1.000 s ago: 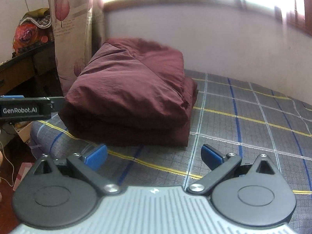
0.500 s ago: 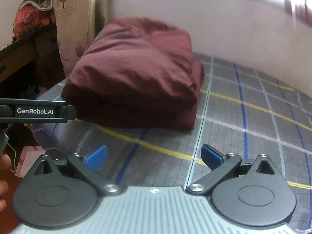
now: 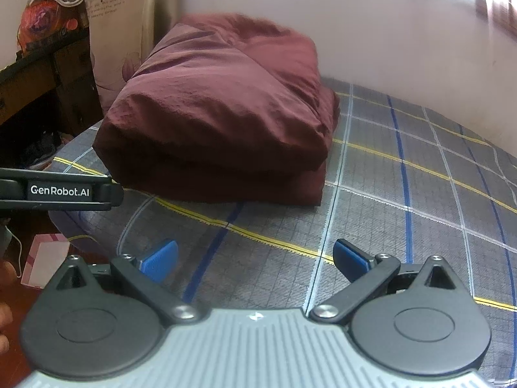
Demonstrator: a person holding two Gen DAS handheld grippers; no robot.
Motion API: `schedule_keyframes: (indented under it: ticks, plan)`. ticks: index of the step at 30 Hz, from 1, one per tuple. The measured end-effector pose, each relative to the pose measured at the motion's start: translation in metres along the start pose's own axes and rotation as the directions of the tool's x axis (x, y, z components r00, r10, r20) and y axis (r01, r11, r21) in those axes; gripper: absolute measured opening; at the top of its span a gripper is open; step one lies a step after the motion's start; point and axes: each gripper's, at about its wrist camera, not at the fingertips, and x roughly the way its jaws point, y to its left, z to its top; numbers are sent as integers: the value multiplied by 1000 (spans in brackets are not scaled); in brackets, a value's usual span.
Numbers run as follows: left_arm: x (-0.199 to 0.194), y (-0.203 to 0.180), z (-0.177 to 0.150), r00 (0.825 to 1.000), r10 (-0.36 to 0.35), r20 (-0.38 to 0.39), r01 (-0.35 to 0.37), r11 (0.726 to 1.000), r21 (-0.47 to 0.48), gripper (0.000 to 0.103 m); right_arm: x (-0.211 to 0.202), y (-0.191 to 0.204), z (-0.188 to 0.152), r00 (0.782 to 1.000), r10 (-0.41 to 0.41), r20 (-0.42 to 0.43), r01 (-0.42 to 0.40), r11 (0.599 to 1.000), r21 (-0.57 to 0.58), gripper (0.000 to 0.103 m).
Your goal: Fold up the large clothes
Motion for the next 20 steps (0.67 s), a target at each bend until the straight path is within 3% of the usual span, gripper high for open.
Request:
schedule_keyframes:
  ticks: [13, 20]
  plan:
    - [4, 3, -6, 999, 42, 7, -42, 999, -29, 103, 2, 3, -3, 1000, -12, 6, 12, 1000, -15, 103]
    - [9, 7, -7, 999, 29, -19, -30, 999, -41, 103, 3, 2, -3, 1000, -13, 3, 13, 1000, -5, 103]
